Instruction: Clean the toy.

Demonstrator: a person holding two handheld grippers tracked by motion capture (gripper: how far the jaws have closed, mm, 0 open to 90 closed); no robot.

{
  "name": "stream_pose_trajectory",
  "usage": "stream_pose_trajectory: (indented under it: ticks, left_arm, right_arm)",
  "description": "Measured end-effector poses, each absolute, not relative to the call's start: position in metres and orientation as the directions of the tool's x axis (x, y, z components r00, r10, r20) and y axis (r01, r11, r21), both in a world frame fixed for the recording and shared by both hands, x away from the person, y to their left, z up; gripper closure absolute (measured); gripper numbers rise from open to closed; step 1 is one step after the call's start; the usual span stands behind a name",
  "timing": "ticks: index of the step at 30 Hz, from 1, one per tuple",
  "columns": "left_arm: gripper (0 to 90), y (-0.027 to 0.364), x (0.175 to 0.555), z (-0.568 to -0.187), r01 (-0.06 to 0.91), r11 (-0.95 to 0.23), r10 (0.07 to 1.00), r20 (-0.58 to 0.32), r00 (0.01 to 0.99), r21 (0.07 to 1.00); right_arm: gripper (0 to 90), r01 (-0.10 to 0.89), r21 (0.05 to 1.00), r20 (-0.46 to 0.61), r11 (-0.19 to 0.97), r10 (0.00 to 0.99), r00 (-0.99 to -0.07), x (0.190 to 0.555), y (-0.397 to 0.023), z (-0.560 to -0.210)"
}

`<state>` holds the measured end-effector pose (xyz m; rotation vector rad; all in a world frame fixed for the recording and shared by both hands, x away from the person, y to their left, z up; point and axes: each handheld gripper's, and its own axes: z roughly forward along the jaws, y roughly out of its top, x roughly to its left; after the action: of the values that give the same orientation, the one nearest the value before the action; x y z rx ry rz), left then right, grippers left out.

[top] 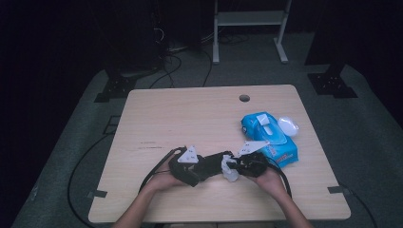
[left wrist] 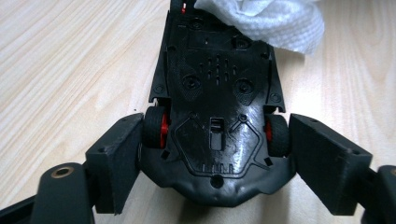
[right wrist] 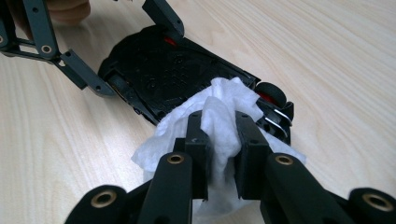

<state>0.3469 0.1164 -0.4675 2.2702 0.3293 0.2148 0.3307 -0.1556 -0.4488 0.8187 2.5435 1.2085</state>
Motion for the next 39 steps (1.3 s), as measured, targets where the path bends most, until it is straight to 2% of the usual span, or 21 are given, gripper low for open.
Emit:
stream_pose_trajectory:
  ticks: [10, 13, 17, 29, 33, 39]
  left_arm:
    - [19.2, 0.13, 0.357, -0.463, 0.314, -0.525, 0.369, -0.12, 0.921, 0.791]
    - [21.4, 0.133, 0.36, -0.466, 0.372, -0.493, 0.388, -0.184, 0.903, 0.786]
    - [21.8, 0.133, 0.364, -0.47, 0.421, -0.482, 0.409, -0.227, 0.884, 0.768]
    - [34.5, 0.128, 0.365, -0.472, 0.45, -0.481, 0.41, -0.26, 0.874, 0.753]
    - [35.0, 0.128, 0.366, -0.473, 0.476, -0.474, 0.411, -0.291, 0.864, 0.741]
    - [34.9, 0.124, 0.358, -0.469, 0.385, -0.506, 0.408, -0.179, 0.895, 0.772]
  right_arm:
    - [77.5, 0.368, 0.784, 0.027, 0.5, 0.565, -0.825, 0.325, -0.156, -0.452]
    - [77.7, 0.356, 0.789, 0.019, 0.501, 0.559, -0.829, 0.322, -0.157, -0.453]
    - [78.0, 0.337, 0.791, 0.003, 0.511, 0.547, -0.837, 0.32, -0.156, -0.454]
    - [78.4, 0.325, 0.8, -0.001, 0.505, 0.543, -0.84, 0.313, -0.159, -0.455]
    - [78.4, 0.316, 0.799, -0.013, 0.512, 0.54, -0.841, 0.312, -0.16, -0.455]
    - [78.6, 0.3, 0.816, -0.027, 0.494, 0.551, -0.834, 0.308, -0.161, -0.459]
